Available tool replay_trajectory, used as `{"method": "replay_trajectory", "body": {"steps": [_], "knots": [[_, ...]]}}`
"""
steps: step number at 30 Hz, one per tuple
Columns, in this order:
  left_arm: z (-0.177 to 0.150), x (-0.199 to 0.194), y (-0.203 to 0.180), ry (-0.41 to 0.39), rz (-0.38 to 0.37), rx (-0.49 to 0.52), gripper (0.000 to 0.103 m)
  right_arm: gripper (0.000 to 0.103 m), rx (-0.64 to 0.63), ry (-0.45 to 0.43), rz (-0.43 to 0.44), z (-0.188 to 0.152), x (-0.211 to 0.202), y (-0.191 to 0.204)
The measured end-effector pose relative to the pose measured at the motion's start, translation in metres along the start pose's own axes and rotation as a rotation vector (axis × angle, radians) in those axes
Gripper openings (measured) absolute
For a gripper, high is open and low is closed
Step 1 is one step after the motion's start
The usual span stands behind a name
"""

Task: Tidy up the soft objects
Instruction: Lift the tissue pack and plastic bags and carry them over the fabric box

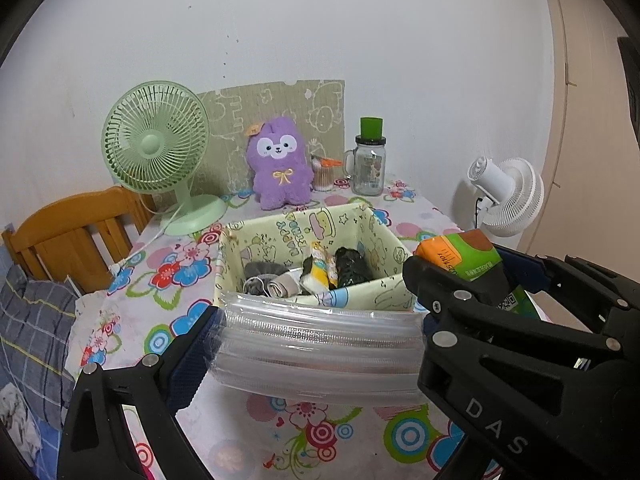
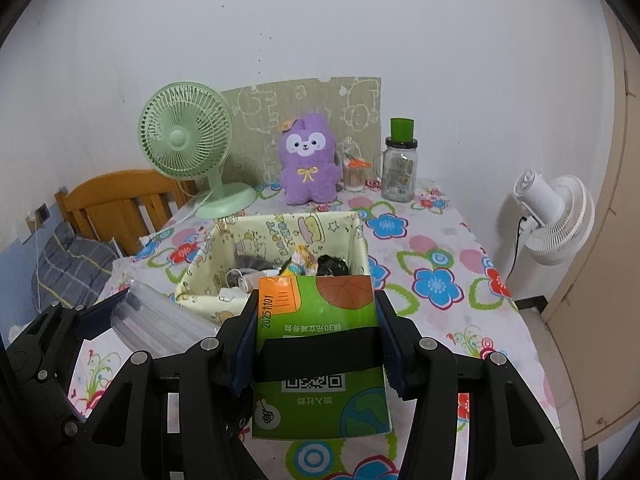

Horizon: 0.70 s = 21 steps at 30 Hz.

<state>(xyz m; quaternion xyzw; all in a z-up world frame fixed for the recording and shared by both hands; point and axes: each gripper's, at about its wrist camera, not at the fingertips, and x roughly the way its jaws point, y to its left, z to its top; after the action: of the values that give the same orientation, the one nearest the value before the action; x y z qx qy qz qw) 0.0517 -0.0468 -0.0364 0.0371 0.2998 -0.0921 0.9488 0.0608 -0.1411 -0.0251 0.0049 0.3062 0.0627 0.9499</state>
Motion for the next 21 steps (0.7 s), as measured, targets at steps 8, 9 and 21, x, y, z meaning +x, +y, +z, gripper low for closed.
{"method": "replay_trajectory", "body": {"steps": [8,9,21], "knots": [[0.010,-0.002,0.004,-0.021,0.012,-0.001,0.099,0.055,-0.007,-0.021,0.007,0.010,-0.001,0.003],[0.011,-0.002,0.004,-0.023,0.013,0.000,0.099,0.055,-0.007,-0.026,0.008,0.011,-0.001,0.003],[0.026,0.005,0.013,-0.042,0.024,-0.003,0.099,0.055,-0.007,-0.049,0.020,0.025,0.006,0.004]]}}
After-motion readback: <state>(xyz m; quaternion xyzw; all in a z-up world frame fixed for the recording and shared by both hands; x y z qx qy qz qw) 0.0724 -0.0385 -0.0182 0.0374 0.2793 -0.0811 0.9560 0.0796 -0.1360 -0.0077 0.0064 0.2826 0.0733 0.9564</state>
